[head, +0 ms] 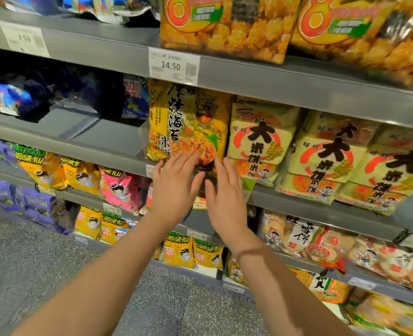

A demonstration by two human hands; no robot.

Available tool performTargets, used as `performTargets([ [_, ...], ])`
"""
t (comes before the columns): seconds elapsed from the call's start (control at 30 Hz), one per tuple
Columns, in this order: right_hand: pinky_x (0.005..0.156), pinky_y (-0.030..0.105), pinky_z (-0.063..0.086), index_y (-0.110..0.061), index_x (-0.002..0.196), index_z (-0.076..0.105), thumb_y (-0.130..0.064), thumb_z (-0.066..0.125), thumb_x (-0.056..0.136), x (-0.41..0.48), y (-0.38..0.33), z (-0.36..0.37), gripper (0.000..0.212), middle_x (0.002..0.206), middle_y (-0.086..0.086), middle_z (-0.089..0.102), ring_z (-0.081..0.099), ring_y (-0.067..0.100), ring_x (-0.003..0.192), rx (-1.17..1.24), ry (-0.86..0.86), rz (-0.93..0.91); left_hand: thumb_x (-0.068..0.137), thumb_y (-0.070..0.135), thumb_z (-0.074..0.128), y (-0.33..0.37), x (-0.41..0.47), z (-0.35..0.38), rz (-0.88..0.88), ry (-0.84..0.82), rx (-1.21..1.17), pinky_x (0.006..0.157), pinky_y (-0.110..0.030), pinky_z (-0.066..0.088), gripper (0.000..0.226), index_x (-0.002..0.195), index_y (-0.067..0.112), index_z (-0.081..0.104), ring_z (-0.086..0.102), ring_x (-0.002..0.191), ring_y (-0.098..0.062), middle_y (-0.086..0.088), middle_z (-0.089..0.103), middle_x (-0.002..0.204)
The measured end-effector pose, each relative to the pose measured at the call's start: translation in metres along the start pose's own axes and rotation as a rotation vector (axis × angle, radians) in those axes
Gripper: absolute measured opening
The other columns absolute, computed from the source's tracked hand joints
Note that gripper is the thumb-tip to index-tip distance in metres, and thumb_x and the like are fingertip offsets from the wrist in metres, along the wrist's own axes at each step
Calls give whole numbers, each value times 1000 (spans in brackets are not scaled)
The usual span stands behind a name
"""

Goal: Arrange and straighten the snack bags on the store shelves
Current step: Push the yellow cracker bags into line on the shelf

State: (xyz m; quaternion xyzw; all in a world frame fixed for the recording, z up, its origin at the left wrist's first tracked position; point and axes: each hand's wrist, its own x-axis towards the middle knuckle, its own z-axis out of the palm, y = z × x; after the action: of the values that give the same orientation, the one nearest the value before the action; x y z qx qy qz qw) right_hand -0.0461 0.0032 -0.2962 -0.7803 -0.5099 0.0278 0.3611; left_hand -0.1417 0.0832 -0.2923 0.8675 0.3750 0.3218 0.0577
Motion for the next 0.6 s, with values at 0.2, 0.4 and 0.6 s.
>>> performTargets([
  [0.2,109,30,26,-15,141,38,-24,40,99,-37,58,25,43,143,4,45,38,20,132,15,-90,-49,88,41,31,-1,-51,59,-59,-73,-107,74,-41,47,52,112,8,62,63,89,-33,-12,69,99],
  [0.4,104,31,33,-14,137,45,-23,40,99,-50,137,90,39,136,4,52,44,21,125,-11,-118,-70,87,51,21,-29,-86,156,-83,-176,-111,75,-41,49,63,120,11,57,61,95,-31,-11,67,106],
  [0.6,107,29,27,-11,138,43,-22,41,99,-38,188,146,41,140,6,48,42,21,129,-39,-83,-100,89,41,33,-49,-86,234,-109,-124,-141,84,-36,43,53,126,8,53,57,106,-31,-14,62,117],
])
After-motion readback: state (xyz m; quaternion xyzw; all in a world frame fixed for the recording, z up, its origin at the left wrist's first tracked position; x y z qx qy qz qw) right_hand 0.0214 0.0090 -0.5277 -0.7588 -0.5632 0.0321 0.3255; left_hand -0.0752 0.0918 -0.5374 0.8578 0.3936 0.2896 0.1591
